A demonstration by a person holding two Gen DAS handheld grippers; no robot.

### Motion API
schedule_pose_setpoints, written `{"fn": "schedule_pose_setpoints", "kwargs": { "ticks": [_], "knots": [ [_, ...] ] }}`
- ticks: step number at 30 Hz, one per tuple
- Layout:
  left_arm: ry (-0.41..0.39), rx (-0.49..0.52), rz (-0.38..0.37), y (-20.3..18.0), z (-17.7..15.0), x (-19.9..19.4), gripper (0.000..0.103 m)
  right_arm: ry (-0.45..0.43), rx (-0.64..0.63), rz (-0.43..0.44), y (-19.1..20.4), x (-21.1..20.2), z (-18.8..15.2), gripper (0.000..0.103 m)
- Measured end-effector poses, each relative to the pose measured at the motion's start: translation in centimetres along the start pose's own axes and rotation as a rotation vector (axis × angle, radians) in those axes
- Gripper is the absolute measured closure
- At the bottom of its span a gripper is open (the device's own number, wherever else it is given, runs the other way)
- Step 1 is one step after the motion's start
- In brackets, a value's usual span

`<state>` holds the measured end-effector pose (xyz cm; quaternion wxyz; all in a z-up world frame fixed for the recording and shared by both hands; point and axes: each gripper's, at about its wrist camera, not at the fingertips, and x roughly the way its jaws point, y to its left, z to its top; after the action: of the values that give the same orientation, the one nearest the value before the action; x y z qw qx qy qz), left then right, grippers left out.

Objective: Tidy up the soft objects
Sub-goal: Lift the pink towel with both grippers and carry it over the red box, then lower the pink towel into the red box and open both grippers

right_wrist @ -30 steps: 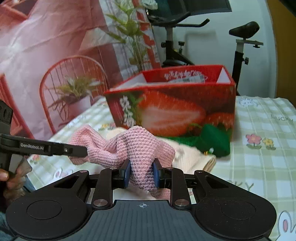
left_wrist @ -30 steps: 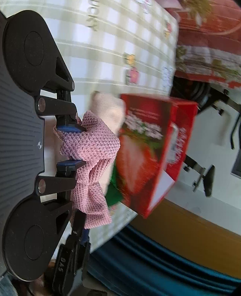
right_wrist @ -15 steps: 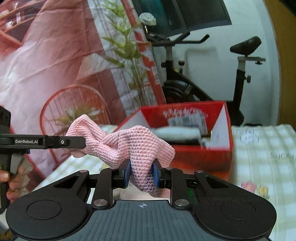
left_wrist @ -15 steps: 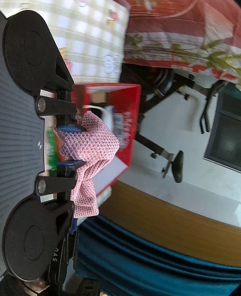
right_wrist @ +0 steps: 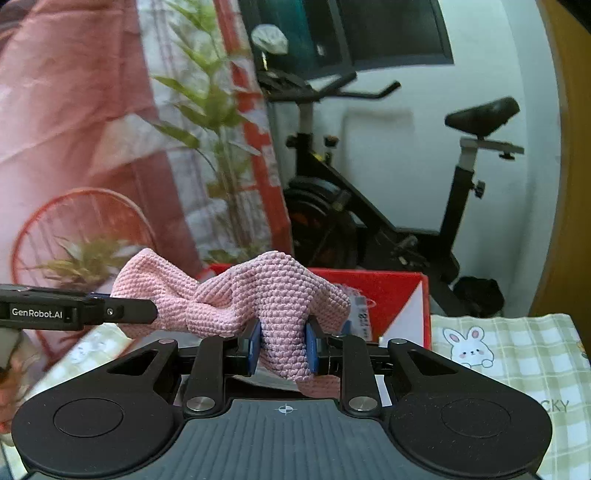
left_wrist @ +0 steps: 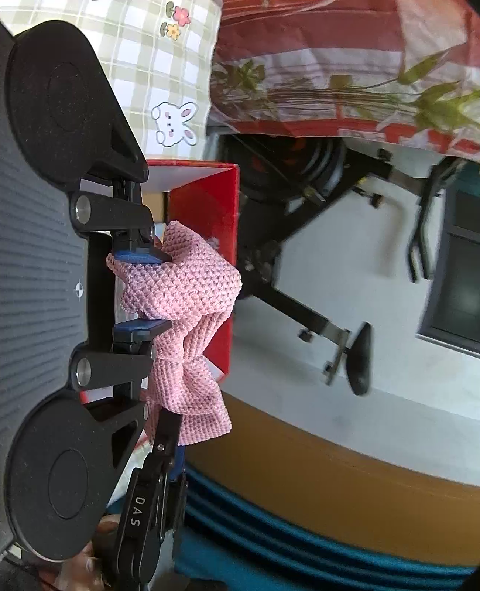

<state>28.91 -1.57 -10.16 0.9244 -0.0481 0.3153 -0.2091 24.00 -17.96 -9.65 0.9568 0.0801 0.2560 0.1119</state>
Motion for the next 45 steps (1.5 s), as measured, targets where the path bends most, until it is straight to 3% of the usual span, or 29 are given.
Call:
{"fn": "schedule_pose_setpoints", "kwargs": {
  "ticks": [6,11,20,24,27,28,29,34,37,45],
  "knots": [
    [0.134,0.009,0.044,1.0,-0.5,4.3,0.072,0.098,0.042,-0.039,-1.1,4.6,-1.3,0.080],
    [0.242,0.023,0.059,1.7,-1.3,6.7,0.072,0.232,0.062,-0.050,-1.4,7.5,-2.9,0.080],
    [0.366,0.075,0.056,1.5,-2.5,8.0,0.072,0.355,0.105,-0.072,-1.5,9.7,-4.4,0.080],
    [0.357,0.072,0.057,1.5,-2.6,7.6,0.070,0.375,0.124,-0.085,-1.7,9.8,-4.7,0.077],
    [0.332,0.090,0.048,1.4,-2.2,7.1,0.051,0.360,0.116,-0.108,-1.6,9.4,-4.5,0.071],
    [0.324,0.091,0.042,1.3,-2.1,6.7,0.039,0.352,0.104,-0.121,-1.5,9.1,-4.3,0.070],
    [0.315,0.093,0.036,1.3,-2.0,6.4,0.036,0.343,0.090,-0.135,-1.3,8.8,-4.2,0.068],
    [0.254,0.114,0.048,0.4,-1.5,3.9,0.019,0.281,0.043,-0.154,-0.1,6.7,-3.3,0.044],
    [0.214,0.127,0.050,-0.2,-1.3,2.0,0.014,0.242,-0.022,-0.175,1.1,5.1,-2.7,0.037],
    [0.077,0.158,0.061,-1.5,-1.3,-2.5,0.001,0.115,-0.073,-0.160,3.6,0.4,-2.0,0.001]
  ]
}}
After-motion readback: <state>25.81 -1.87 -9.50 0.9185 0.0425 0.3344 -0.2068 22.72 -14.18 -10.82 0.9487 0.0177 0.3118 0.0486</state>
